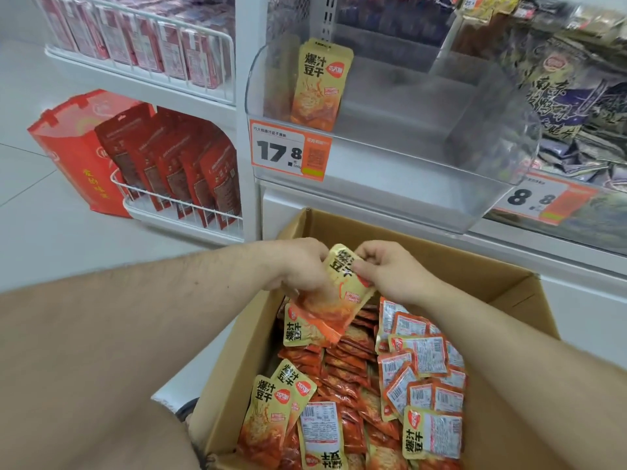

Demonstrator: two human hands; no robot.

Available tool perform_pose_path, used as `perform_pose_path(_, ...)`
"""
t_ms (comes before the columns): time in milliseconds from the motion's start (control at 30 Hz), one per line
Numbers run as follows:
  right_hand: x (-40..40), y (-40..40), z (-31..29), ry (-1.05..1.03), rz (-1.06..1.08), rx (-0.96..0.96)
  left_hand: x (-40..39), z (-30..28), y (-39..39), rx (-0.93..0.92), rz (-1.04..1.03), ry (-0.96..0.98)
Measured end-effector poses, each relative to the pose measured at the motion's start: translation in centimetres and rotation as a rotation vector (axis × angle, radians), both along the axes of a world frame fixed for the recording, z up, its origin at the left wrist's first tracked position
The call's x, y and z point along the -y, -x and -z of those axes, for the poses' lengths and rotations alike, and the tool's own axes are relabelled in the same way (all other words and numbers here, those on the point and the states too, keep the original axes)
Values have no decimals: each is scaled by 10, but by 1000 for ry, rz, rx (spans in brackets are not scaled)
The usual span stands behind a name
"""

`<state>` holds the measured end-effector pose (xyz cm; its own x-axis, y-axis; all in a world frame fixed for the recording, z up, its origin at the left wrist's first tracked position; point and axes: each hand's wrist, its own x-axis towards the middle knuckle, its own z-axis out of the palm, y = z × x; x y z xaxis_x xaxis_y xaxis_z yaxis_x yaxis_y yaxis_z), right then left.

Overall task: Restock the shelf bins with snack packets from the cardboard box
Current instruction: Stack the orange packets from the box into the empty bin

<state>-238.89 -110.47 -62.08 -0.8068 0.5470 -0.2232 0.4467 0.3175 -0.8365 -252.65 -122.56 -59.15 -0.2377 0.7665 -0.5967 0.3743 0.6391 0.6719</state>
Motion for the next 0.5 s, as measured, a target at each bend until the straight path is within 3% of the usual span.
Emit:
perform_pose_path(133,-3,8,20,463,185,-116,0,-7,7,-89,-21,13)
perform_pose_path(167,-4,9,35,462,255,-92,0,-10,9,-105,-52,-10)
perform_pose_path(233,-7,10,78,76,215,108,1,-14,14,-135,-114,-34)
perform_pose_path(300,-2,14,116,-305,-21,318,3,-14,19,-136,-152,-23)
perform_pose_path(400,15,26,149,-474,-285,491,7,-11,25,-130,-178,-19)
perform_pose_path(500,30,32,168,-658,-344,617,13,-11,29,-124,-193,-37)
